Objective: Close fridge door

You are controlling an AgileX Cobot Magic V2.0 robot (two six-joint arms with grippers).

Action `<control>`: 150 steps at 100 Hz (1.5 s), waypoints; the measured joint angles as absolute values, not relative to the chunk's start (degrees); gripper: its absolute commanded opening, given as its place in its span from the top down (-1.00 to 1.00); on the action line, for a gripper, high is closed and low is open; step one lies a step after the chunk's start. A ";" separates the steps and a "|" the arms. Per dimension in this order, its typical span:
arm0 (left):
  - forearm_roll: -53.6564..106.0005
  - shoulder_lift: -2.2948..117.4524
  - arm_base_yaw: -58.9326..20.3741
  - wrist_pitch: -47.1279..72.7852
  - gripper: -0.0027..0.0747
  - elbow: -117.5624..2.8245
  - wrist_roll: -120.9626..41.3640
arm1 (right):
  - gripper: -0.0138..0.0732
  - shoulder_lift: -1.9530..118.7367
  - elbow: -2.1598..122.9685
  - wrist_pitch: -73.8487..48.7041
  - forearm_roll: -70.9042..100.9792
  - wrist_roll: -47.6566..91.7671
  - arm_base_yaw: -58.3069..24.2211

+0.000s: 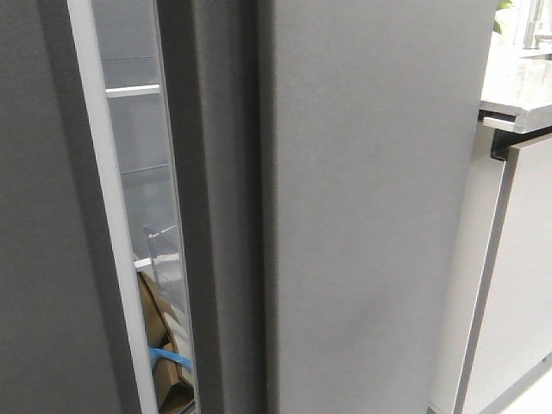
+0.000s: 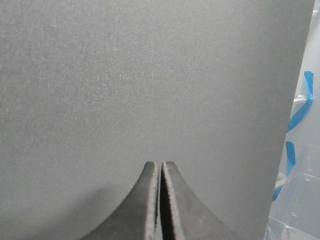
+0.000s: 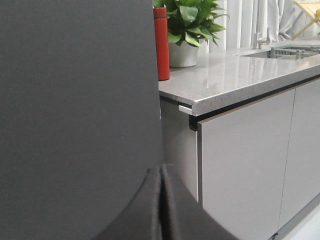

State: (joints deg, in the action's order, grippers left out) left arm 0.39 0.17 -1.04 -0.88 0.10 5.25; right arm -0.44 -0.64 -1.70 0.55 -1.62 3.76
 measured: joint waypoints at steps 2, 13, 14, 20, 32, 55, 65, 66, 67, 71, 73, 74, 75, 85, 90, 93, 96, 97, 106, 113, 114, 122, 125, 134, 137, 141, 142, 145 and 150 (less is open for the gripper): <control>0.39 0.17 -1.04 -0.88 0.99 0.10 5.25 | 0.86 -0.44 -0.64 -1.70 0.55 -1.62 3.76; 0.39 0.17 -1.04 -0.88 0.99 0.10 5.25 | 0.86 0.46 0.72 -2.78 0.55 -1.76 3.76; 0.39 0.17 -1.04 -0.88 0.99 0.10 5.25 | 0.86 0.89 0.98 -2.90 0.55 -1.76 3.76; 0.39 0.17 -1.04 -0.88 0.99 0.10 5.25 | 0.86 3.20 4.02 -3.85 0.55 -1.76 3.76; 0.39 0.17 -1.04 -0.88 0.99 0.10 5.25 | 0.86 9.78 12.12 -5.40 0.55 -1.76 3.76; 0.39 0.17 -1.04 -0.88 0.99 0.10 5.25 | 0.86 21.33 31.75 -10.65 0.55 -1.76 1.68; 0.39 0.17 -1.04 -0.88 0.99 0.10 5.25 | 0.86 25.87 40.48 -14.81 0.55 -1.76 -2.05; 0.39 0.17 -1.04 -0.88 0.99 0.10 5.25 | 0.86 26.15 41.09 -15.47 0.55 -1.76 -2.74; 0.39 0.17 -1.04 -0.88 0.99 0.10 5.25 | 0.86 26.71 42.31 -15.81 0.55 -1.76 -3.11; 0.39 0.17 -1.04 -0.88 0.99 0.10 5.25 | 0.86 28.06 45.99 -17.92 0.55 -1.76 -5.45; 0.39 0.17 -1.04 -0.88 0.99 0.10 5.25 | 0.86 28.86 47.18 -19.00 0.55 -1.76 -6.68; 0.39 0.17 -1.04 -0.88 0.99 0.10 5.25 | 0.86 29.38 48.38 -19.35 0.55 -1.76 -7.11; 0.39 0.17 -1.04 -0.88 0.99 0.10 5.25 | 0.86 29.65 48.97 -20.03 0.55 -1.76 -7.97; 0.39 0.17 -1.04 -0.88 0.99 0.10 5.25 | 0.86 33.22 57.06 -24.13 0.55 -1.76 -14.08; 0.39 0.17 -1.04 -0.88 0.99 0.10 5.25 | 0.86 35.31 60.35 -25.40 0.55 -1.76 -17.05; 0.39 0.17 -1.04 -0.88 0.99 0.10 5.25 | 0.86 36.38 62.09 -25.89 0.65 -1.76 -18.68; 0.39 0.17 -1.04 -0.88 0.99 0.10 5.25 | 0.86 37.48 63.77 -26.36 0.65 -1.76 -20.62; 0.39 0.17 -1.04 -0.88 0.99 0.10 5.25 | 0.86 38.03 64.57 -26.39 0.65 -1.76 -20.99; 0.39 0.17 -1.04 -0.88 0.99 0.10 5.25 | 0.86 41.57 69.43 -26.98 0.76 -1.76 -25.12; 0.39 0.17 -1.04 -0.88 0.99 0.10 5.25 | 0.86 44.68 72.64 -27.06 0.77 -1.76 -27.43; 0.39 0.17 -1.04 -0.88 0.99 0.10 5.25 | 0.86 45.31 72.92 -27.06 0.88 -1.76 -27.62; 0.39 0.17 -1.04 -0.88 0.99 0.10 5.25 | 0.86 48.77 75.66 -27.20 0.88 -1.76 -29.04; 0.39 0.17 -1.04 -0.88 0.99 0.10 5.25 | 0.86 50.41 76.71 -27.20 0.97 -1.76 -29.30; 0.39 0.17 -1.04 -0.88 0.99 0.10 5.25 | 0.86 54.29 79.00 -27.20 0.97 -1.76 -29.54; 0.39 0.17 -1.04 -0.88 0.98 0.10 5.25 | 0.86 55.82 79.39 -26.73 0.97 -1.66 -29.54; 0.39 0.17 -1.04 -0.88 0.99 0.10 5.25 | 0.86 57.30 79.61 -25.83 0.97 -1.66 -29.54; 0.39 0.17 -1.04 -0.88 0.99 0.10 5.25 | 0.86 57.87 79.61 -25.69 0.97 -1.66 -29.54; 0.39 0.17 -1.04 -0.88 0.99 0.10 5.25 | 0.86 58.98 79.75 -25.07 0.97 -1.66 -29.54; 0.39 0.17 -1.04 -0.88 0.99 0.10 5.25 | 0.86 60.65 79.75 -23.72 0.97 -1.66 -29.54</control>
State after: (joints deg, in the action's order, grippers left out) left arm 0.39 0.17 -1.04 -0.88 0.10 5.25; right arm 60.65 79.75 -23.72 0.97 -1.66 -29.54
